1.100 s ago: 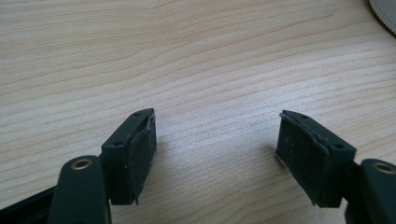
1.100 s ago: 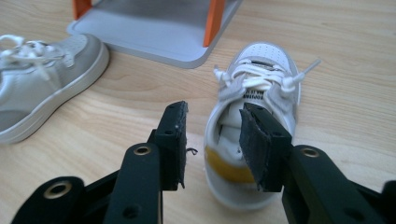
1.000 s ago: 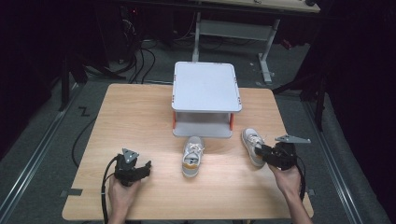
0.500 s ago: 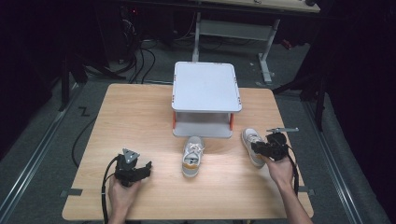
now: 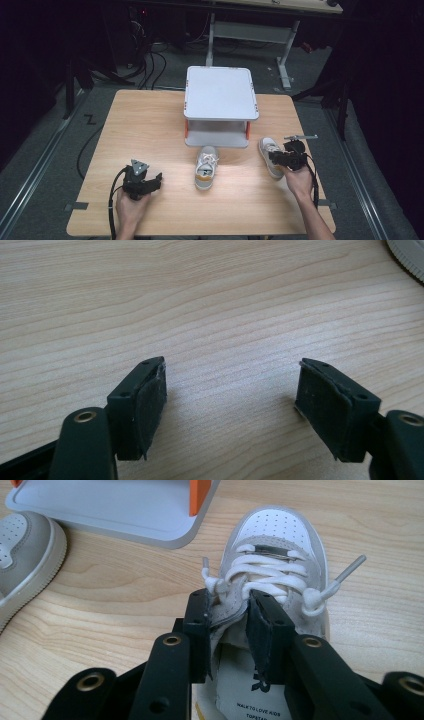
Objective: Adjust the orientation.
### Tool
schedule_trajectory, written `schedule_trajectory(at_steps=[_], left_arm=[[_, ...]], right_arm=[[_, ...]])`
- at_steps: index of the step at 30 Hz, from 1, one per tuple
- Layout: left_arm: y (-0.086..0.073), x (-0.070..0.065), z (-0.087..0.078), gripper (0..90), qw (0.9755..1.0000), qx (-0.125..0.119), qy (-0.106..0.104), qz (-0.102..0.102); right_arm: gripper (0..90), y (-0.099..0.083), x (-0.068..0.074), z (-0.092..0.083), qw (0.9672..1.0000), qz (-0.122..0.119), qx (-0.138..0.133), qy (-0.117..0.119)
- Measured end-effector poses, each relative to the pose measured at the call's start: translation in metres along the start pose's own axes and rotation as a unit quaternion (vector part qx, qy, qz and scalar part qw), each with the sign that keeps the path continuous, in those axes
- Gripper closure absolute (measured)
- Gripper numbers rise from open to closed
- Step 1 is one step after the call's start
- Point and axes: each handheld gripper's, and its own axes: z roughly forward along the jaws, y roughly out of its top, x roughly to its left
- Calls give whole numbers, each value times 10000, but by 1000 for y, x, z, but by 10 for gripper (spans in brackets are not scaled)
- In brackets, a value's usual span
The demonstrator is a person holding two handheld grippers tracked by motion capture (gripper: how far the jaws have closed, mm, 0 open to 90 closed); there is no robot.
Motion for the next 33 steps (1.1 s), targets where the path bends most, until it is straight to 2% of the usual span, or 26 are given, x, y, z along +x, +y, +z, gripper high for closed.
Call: schedule_trajectory(at_steps=[7, 10, 18, 19, 21, 24, 27, 28, 29, 33], left_arm=[[0, 1, 0, 286, 10000, -10, -14, -23], [0, 1, 0, 286, 10000, -10, -13, -22], [0, 1, 0, 288, 10000, -18, -18, -38], [0, 1, 0, 288, 10000, -15, -14, -37], [0, 1, 0, 287, 10000, -13, -14, -36], [0, 1, 0, 287, 10000, -17, -21, -41], [0, 1, 0, 286, 10000, -29, -28, -46], [0, 1, 0, 286, 10000, -33, -35, -56], [0, 1, 0, 286, 10000, -33, -35, -56], [0, 1, 0, 286, 10000, -34, -37, -60]], right_arm=[[784, -5, 0, -3, 9997, -70, -168, -160], [802, -6, 1, -9, 9994, -132, -281, -147], [809, -10, 7, -24, 9988, -304, -350, -154], [809, -13, 12, -32, 9987, -329, -383, -113], [809, -14, 14, -35, 9986, -349, -383, -103], [809, -21, 29, -46, 9979, -508, -410, -58], [808, -24, 36, -48, 9978, -534, -397, -8], [809, -26, 45, -49, 9976, -570, -394, 45], [809, -26, 45, -49, 9976, -570, -394, 45], [809, -29, 66, -48, 9969, -670, -407, 80]])
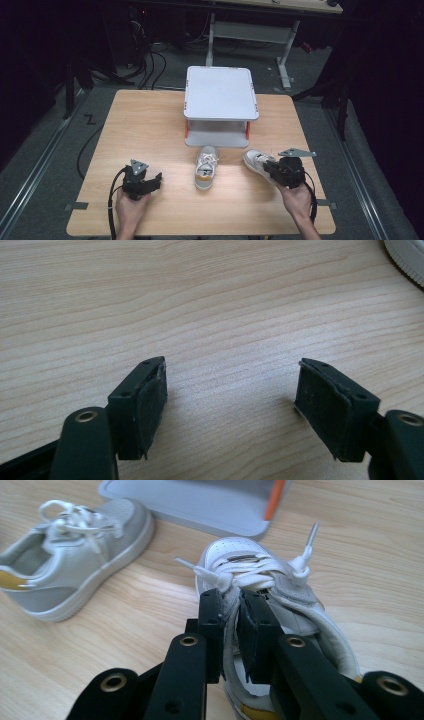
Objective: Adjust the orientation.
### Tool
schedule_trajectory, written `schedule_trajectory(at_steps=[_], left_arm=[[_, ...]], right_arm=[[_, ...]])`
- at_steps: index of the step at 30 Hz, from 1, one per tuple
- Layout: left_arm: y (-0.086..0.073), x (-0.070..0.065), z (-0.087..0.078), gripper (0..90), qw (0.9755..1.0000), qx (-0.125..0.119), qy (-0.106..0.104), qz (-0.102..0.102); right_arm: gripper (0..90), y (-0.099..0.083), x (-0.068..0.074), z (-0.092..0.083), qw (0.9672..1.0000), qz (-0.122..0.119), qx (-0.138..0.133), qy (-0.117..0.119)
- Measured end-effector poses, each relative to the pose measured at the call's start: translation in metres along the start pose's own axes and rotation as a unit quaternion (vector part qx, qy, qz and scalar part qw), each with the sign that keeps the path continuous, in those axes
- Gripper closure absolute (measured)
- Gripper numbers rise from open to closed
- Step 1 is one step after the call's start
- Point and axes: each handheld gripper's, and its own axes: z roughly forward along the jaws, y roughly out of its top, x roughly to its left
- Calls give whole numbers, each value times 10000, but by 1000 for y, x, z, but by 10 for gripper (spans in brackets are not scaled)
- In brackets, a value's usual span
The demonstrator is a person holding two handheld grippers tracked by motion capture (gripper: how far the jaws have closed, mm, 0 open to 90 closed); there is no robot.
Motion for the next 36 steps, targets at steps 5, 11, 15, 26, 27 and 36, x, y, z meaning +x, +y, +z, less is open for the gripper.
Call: schedule_trajectory(at_steps=[5, 11, 15, 26, 27, 36], left_arm=[[0, 0, 0, 286, 10000, 16, 12, 19], [0, -1, 0, 286, 10000, 23, 22, 33], [0, -1, 0, 286, 10000, 23, 24, 32], [0, -1, 0, 286, 10000, 23, 33, 43], [0, -1, 0, 287, 10000, 25, 36, 45], [0, -1, 0, 288, 10000, 18, 28, 34]], right_arm=[[809, 4, 22, 11, 9999, -88, 45, 43], [809, 12, 41, 33, 9998, -127, 95, 104], [808, 19, 51, 47, 9998, -142, 122, 0], [762, 24, 70, 60, 9995, -289, 156, 25], [746, 23, 73, 59, 9992, -317, 204, 112], [685, 24, 81, 66, 9981, -366, 166, 470]])
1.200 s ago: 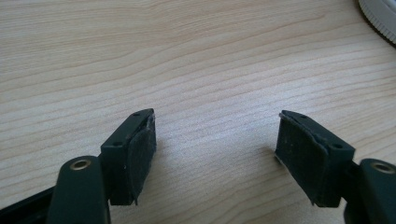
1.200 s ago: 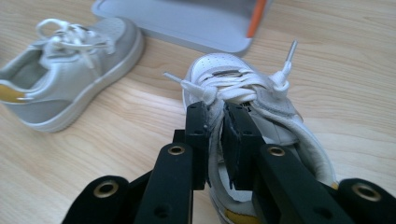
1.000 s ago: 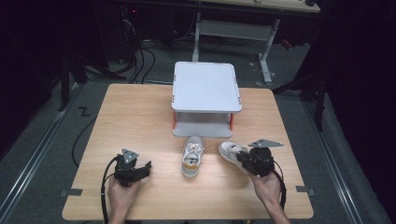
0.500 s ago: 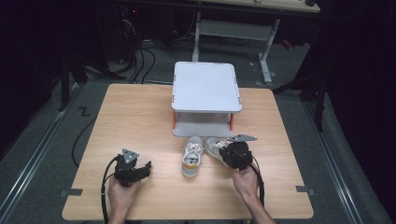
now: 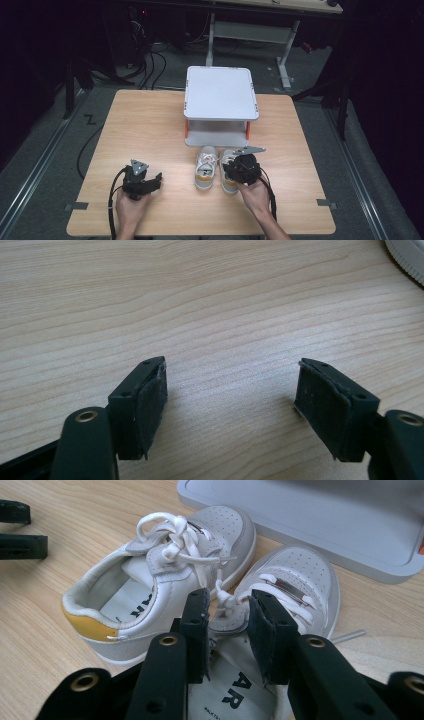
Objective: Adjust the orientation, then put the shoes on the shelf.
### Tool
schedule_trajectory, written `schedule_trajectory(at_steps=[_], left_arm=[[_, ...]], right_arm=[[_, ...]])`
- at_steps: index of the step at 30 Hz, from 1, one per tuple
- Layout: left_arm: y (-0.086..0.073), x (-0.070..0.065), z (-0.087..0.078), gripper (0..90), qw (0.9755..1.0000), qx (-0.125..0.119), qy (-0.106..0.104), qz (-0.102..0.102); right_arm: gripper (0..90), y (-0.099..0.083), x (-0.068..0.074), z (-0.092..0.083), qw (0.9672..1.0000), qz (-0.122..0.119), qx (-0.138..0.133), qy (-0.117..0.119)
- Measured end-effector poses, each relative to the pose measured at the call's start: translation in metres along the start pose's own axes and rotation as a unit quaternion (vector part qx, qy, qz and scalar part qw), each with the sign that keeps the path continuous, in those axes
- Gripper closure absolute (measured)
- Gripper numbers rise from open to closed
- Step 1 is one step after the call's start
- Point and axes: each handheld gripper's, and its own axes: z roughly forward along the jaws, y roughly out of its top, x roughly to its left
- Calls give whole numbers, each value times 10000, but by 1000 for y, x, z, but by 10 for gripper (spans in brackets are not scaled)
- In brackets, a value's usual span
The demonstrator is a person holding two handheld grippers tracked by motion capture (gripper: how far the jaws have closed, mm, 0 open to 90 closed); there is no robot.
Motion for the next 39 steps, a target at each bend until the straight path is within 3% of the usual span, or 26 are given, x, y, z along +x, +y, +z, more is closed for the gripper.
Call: schedule_trajectory(at_steps=[7, 10, 13, 16, 17, 19, 23, 26, 28, 32, 35, 39], left_arm=[[0, 2, 0, 291, 9998, -46, -78, -155], [-1, 5, -1, 289, 9994, -93, -161, -300], [-1, 6, -2, 285, 9989, -100, -169, -420], [-1, 3, -1, 264, 9993, -78, -51, -376], [0, 2, -1, 245, 9995, -37, -8, -329], [1, -1, 1, 235, 9996, -12, 61, -289], [2, -3, 1, 224, 9996, 7, 108, -265], [1, -3, 1, 263, 9996, -12, 136, -249], [3, -3, 1, 291, 9997, 72, 188, -125], [8, -3, -3, 300, 9999, 80, 127, -72], [13, -7, -8, 300, 9999, -66, 55, -73], [20, -17, -14, 301, 9995, -176, -256, 60]], right_arm=[[531, -5, -11, -8, 9989, 137, -321, 307], [500, -11, -18, -19, 9968, 249, -589, 471], [476, -18, -29, -31, 9940, 333, -951, 433], [461, -28, -48, -34, 9920, 505, -1121, 270], [458, -35, -61, -33, 9923, 569, -1097, 96], [461, -38, -66, -31, 9925, 568, -1086, -16], [461, -54, -93, -21, 9921, 675, -888, -573], [462, -63, -106, -14, 9912, 745, -701, -844], [459, -64, -112, -13, 9904, 730, -631, -992], [454, -66, -121, -9, 9901, 691, -540, -1091], [452, -70, -124, -6, 9889, 718, -509, -1196], [427, -73, -134, -5, 9895, 784, -516, -1101]])
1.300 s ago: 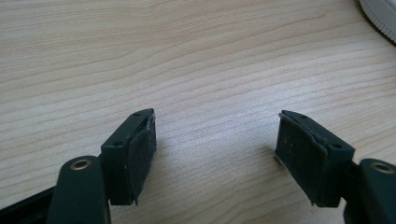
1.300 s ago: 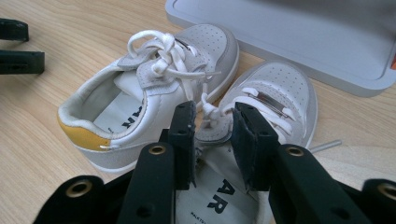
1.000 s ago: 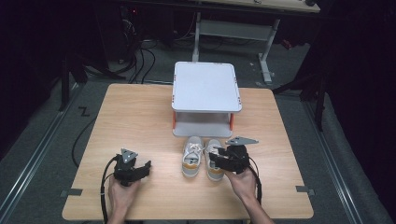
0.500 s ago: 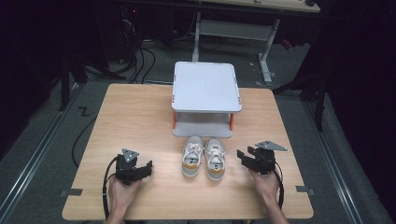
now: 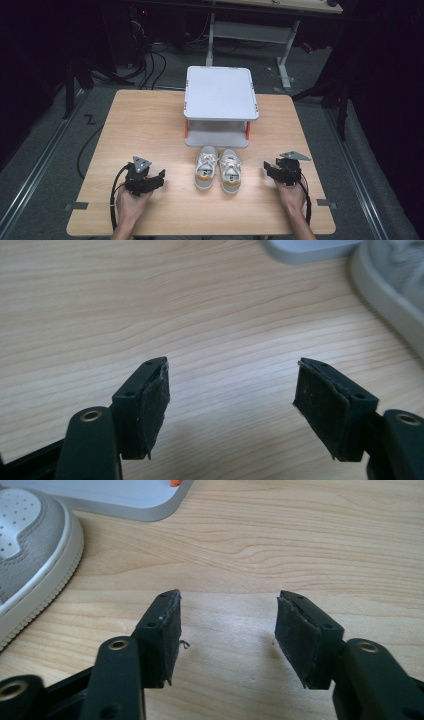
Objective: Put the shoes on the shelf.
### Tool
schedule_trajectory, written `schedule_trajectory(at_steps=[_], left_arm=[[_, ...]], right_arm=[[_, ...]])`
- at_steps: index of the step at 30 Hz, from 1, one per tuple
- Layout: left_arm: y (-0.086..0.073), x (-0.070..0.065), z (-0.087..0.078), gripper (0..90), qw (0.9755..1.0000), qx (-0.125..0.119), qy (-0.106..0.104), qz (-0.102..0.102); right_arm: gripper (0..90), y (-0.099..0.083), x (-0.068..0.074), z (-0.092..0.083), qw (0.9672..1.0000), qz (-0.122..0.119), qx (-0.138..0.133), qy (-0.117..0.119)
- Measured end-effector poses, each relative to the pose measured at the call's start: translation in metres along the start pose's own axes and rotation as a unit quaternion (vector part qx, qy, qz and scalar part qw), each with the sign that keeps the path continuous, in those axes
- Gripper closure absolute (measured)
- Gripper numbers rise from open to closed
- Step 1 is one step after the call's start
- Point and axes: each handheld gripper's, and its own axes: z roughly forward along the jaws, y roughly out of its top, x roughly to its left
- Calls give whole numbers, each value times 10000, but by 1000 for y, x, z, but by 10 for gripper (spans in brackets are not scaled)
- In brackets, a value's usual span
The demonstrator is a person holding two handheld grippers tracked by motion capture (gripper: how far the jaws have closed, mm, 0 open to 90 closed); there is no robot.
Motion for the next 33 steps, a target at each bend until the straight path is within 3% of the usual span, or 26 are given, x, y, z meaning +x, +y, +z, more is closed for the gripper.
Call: schedule_trajectory(at_steps=[3, 9, 11, 12, 17, 20, 27, 30, 33], left_arm=[[7, -8, -1, 298, 9999, 8, -64, 158], [20, -21, -8, 287, 9994, -93, -247, 227], [24, -27, -11, 285, 9991, -168, -367, 154], [26, -30, -14, 299, 9987, -125, -480, 67], [36, -46, -20, 358, 9970, 39, -763, 92], [42, -59, -22, 360, 9958, 55, -879, 237], [58, -96, -14, 338, 9921, 91, -1196, 379], [64, -110, -8, 332, 9909, 189, -1225, 522], [66, -120, 0, 312, 9909, 310, -1217, 492]], right_arm=[[419, -1, -8, 3, 9999, 103, 45, -56], [411, -4, -9, 7, 9996, -114, 63, -259], [406, -3, -10, 8, 9995, -126, 47, -294], [405, -3, -10, 8, 9995, -124, 46, -288], [393, -4, -10, 8, 9995, -165, 62, -261], [394, -4, -10, 8, 9995, -159, 55, -255], [410, -4, -10, 8, 9993, -194, 64, -300], [410, -4, -10, 8, 9993, -194, 65, -300], [410, -4, -10, 7, 9993, -198, 64, -300]])
